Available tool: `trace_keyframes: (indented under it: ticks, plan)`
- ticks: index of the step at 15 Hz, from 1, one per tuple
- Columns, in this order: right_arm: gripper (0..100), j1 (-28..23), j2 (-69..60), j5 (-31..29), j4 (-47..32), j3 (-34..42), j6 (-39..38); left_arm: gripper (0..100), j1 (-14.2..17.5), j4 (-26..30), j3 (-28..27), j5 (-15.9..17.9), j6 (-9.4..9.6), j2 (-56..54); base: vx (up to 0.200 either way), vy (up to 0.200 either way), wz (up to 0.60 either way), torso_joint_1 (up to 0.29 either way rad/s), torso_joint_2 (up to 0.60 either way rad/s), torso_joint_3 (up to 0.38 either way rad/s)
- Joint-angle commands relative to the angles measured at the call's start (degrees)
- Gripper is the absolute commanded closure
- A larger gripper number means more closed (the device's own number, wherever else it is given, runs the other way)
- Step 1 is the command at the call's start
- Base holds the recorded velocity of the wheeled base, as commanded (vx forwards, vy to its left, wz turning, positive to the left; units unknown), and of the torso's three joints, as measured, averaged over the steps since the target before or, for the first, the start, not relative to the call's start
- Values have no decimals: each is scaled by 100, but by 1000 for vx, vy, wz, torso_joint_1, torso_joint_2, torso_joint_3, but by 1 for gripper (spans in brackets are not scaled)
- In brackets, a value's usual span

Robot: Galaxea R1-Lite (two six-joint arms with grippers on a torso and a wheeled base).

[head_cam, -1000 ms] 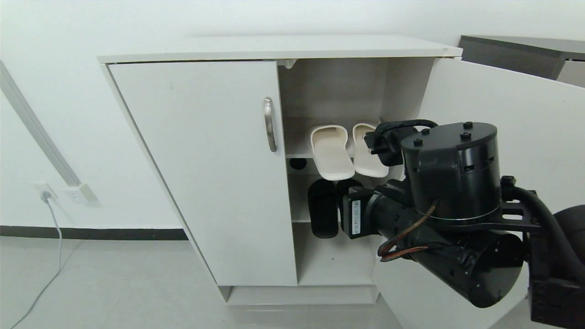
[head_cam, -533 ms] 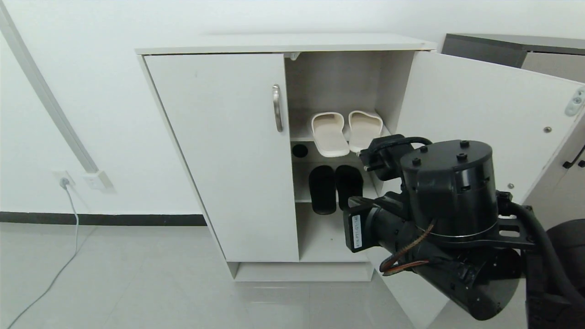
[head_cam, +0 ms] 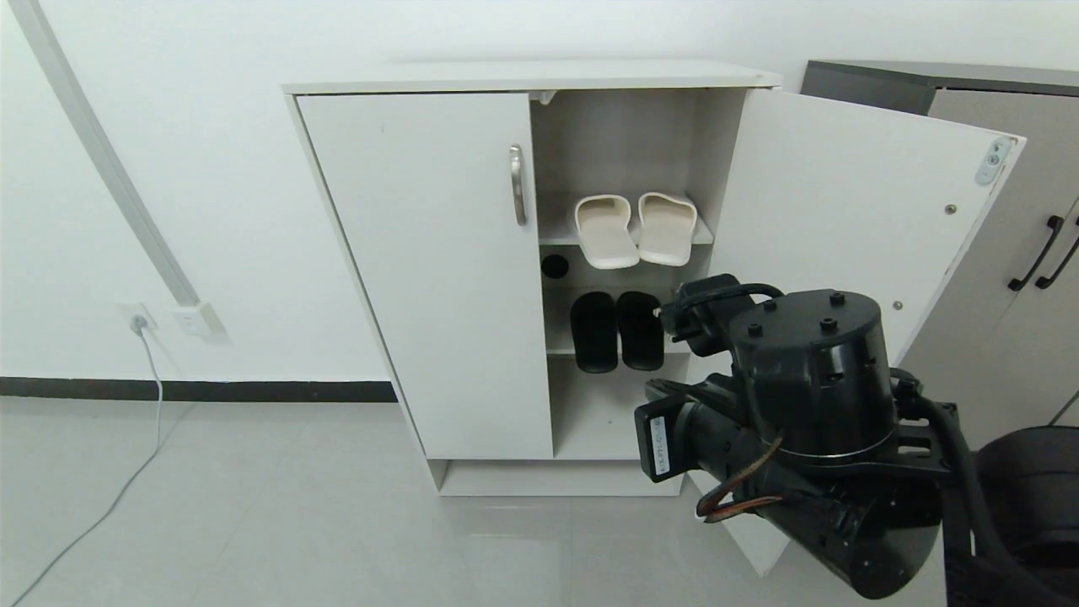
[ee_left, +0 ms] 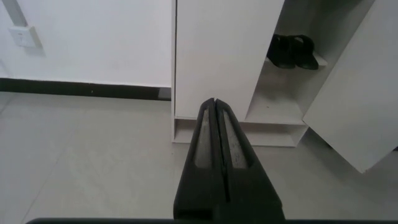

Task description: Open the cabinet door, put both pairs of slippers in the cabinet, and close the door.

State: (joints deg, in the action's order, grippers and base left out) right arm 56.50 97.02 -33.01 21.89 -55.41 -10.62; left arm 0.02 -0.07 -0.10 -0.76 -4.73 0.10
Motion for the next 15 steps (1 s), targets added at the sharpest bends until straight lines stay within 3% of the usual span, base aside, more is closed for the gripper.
trace_keyframes:
  ticks: [1, 11, 15]
  plan:
    - [100, -8, 71, -3, -1, 21, -2, 100, 6, -1, 1, -4, -2, -1, 0, 0, 0, 0, 0, 0]
    - [100, -34, 238, 32, 17, 21, -2, 100, 6, -1, 1, -12, -2, -1, 0, 0, 0, 0, 0, 0]
    - [100, -34, 238, 32, 17, 21, -2, 100, 6, -1, 1, -12, -2, -1, 0, 0, 0, 8, -190, -296]
